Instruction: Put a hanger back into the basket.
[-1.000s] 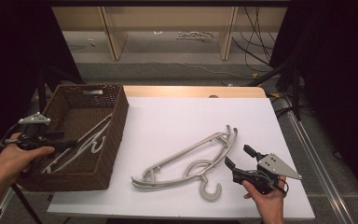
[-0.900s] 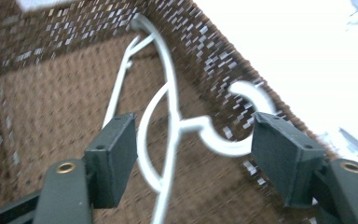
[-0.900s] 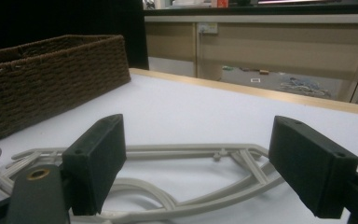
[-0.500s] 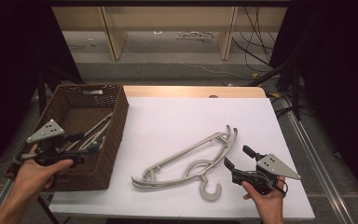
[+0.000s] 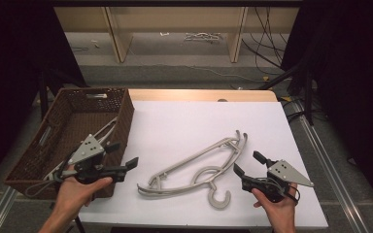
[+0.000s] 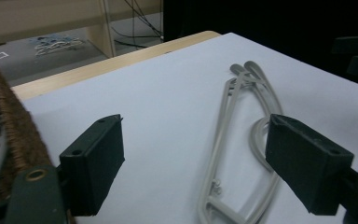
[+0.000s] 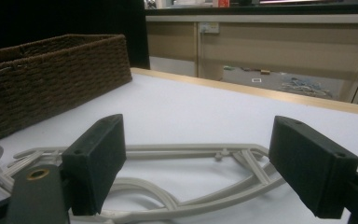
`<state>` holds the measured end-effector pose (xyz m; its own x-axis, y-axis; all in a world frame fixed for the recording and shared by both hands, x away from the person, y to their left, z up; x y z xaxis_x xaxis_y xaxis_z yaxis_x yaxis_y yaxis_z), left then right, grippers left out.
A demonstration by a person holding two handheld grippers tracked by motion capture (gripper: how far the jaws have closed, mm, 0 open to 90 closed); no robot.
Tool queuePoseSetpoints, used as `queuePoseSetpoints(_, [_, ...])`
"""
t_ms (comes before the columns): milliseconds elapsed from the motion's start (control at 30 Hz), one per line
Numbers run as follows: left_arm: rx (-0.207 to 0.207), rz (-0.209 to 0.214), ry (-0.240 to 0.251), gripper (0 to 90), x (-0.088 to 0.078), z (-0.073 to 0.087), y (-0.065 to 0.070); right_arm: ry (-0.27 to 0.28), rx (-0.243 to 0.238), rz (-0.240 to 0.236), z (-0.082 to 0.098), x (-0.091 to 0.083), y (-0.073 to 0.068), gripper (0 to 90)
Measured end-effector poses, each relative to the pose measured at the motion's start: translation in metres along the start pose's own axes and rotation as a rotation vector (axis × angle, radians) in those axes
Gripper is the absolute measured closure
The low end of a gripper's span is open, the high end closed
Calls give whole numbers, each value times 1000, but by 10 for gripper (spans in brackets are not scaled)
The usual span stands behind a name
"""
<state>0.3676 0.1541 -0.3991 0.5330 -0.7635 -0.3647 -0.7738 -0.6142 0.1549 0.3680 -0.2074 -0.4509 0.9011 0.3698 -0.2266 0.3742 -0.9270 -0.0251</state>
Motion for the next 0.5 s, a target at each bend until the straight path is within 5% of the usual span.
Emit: queuePoseSetpoints(500, [44, 105, -7, 186, 47, 15, 32, 7, -12, -3, -1, 0, 0, 198])
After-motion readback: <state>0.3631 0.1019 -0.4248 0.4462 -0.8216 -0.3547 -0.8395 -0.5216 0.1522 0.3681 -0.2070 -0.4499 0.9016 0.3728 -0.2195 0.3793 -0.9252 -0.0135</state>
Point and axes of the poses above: each handheld gripper's, and its own axes: x roughly forward along the jaws, z roughly out of its underside, y roughly to its right, the point moved 8 cm from there along x, roughly forward along the jaws, and after that the axes turned 11 degrees about z, right-handed, at the moved point
